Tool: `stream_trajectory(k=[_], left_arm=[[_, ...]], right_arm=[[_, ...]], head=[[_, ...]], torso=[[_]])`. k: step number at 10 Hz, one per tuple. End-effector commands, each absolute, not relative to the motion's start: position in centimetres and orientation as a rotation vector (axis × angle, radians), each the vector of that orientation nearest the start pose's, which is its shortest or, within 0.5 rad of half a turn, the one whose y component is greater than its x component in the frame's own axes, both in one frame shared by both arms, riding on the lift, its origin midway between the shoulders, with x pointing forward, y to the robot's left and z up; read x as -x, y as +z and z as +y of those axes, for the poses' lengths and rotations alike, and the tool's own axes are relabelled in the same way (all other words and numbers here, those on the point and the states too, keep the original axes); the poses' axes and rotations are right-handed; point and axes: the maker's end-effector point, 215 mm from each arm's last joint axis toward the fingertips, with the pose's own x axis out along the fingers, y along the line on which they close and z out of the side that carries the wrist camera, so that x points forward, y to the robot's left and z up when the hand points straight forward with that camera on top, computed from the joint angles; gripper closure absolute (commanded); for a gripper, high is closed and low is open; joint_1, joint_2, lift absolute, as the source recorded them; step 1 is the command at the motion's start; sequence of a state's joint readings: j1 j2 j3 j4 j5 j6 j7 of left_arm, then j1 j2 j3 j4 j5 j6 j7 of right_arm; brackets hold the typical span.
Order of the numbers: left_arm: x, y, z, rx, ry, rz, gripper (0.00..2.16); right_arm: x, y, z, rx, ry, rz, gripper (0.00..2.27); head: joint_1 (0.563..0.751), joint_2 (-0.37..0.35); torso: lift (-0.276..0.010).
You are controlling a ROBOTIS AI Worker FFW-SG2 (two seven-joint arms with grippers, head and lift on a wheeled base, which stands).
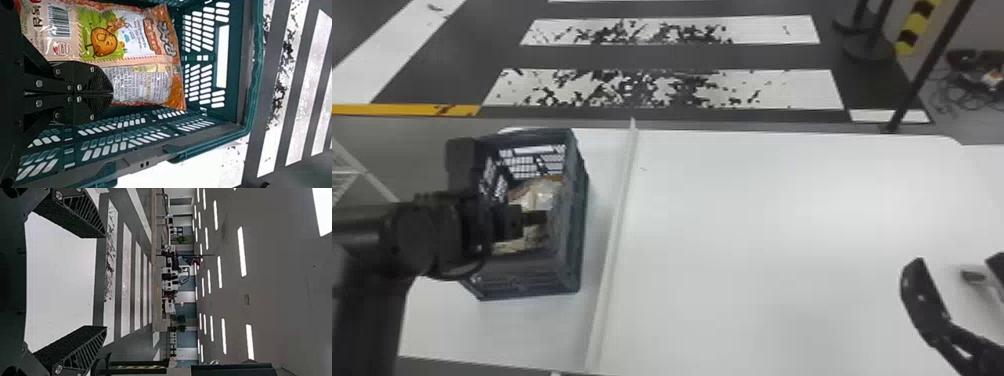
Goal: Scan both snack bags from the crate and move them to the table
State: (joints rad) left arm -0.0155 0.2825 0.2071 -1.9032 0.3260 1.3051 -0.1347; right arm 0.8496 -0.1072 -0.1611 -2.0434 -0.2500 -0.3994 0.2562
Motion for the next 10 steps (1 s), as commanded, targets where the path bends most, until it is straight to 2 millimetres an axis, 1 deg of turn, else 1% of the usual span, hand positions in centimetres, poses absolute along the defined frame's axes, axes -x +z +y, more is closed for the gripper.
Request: stream_trajectory(k=[1, 3, 4, 6, 9, 10], left_arm=[[-47.1, -45.0, 34.0, 0.131, -0.051, 0.872, 2.14], [-46.5, -43.4, 34.3, 0.130, -0.052, 0.835, 2.14], [-46.3, -42.0, 34.3, 0.127, -0.054, 0.801, 2.14], [-45.5, -39.6, 34.2, 0.126, -0.055, 0.748, 2.14], [-44.6, -35.0, 34.5, 0.099, -0.036, 0.648, 2.14], [-44.4, -35.0, 34.6, 0.095, -0.033, 0.647, 2.14]], right_arm=[[-32.2, -33.4, -27.3, -0.039, 0.143, -0.062, 0.10], [-31.6, -33.0, -27.3, -0.037, 0.142, -0.078, 0.10], [-31.5, -32.8, -27.4, -0.037, 0.139, -0.083, 0.10], [-31.2, -32.6, -27.5, -0.035, 0.137, -0.092, 0.10], [-31.3, -32.5, -27.4, -0.037, 0.137, -0.095, 0.10], [-31.4, -32.6, -27.3, -0.040, 0.138, -0.095, 0.10]], head=[[0.695, 0.084], [0.695, 0.096], [0.695, 0.100], [0.695, 0.102], [0.695, 0.104], [0.695, 0.105]], torso=[[-0.087], [-0.087], [-0.087], [-0.087], [-0.087], [-0.087]])
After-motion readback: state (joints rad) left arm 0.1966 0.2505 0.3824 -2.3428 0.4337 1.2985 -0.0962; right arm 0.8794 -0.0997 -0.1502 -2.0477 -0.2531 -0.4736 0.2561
